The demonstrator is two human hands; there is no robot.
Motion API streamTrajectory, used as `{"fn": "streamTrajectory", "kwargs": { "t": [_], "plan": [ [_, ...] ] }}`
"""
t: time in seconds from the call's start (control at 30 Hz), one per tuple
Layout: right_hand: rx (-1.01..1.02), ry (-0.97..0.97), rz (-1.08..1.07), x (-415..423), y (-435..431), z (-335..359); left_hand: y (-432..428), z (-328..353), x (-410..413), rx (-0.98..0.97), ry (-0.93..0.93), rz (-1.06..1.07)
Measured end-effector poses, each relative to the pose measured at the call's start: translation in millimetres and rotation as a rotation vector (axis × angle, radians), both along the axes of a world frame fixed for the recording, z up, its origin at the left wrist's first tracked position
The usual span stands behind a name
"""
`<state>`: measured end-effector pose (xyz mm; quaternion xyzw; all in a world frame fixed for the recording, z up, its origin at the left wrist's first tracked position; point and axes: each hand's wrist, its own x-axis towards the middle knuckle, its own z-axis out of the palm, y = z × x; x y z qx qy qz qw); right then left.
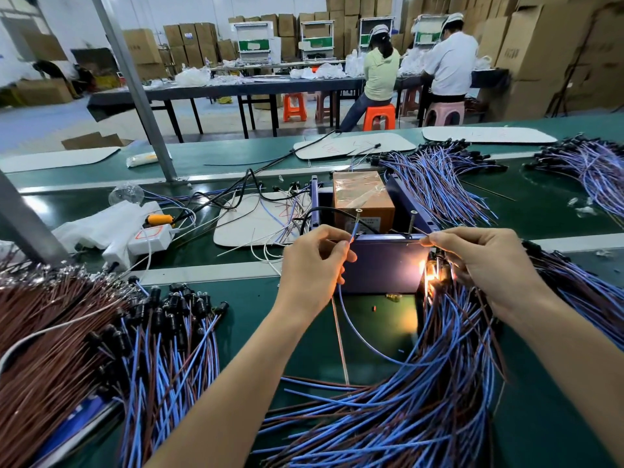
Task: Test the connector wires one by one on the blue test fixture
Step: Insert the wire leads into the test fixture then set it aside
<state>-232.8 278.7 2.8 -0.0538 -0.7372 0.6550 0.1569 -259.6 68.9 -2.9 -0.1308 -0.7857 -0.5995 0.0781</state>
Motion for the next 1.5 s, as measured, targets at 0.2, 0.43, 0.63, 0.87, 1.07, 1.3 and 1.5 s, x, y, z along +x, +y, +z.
{"fn": "streamTrajectory", "kwargs": {
  "t": [0.2,0.43,0.63,0.87,1.07,1.3,1.5],
  "plan": [
    [0.002,0.003,0.009,-0.1,1.3,-1.0,1.5,-3.8,0.7,-0.111,0.068,0.041],
    [0.003,-0.005,0.009,0.3,1.0,0.1,0.7,-5.1,0.1,-0.143,0.118,0.074],
    [-0.01,-0.007,0.008,0.3,0.7,-1.9,0.5,-4.3,1.0,-0.142,0.156,0.105],
    [0.002,0.0,0.0,0.2,1.0,-2.3,0.1,-4.3,1.7,-0.077,0.119,0.106],
    [-0.012,-0.005,0.0,0.8,-1.1,-0.7,-0.3,-3.6,1.2,-0.046,0.087,0.104],
    [-0.009,-0.008,-0.005,4.7,-2.7,2.8,-1.0,1.6,5.2,-0.067,0.079,0.102],
    [0.285,0.169,0.041,32.6,-30.0,13.7,2.4,25.0,15.5,0.286,-0.27,-0.24]
  ]
}}
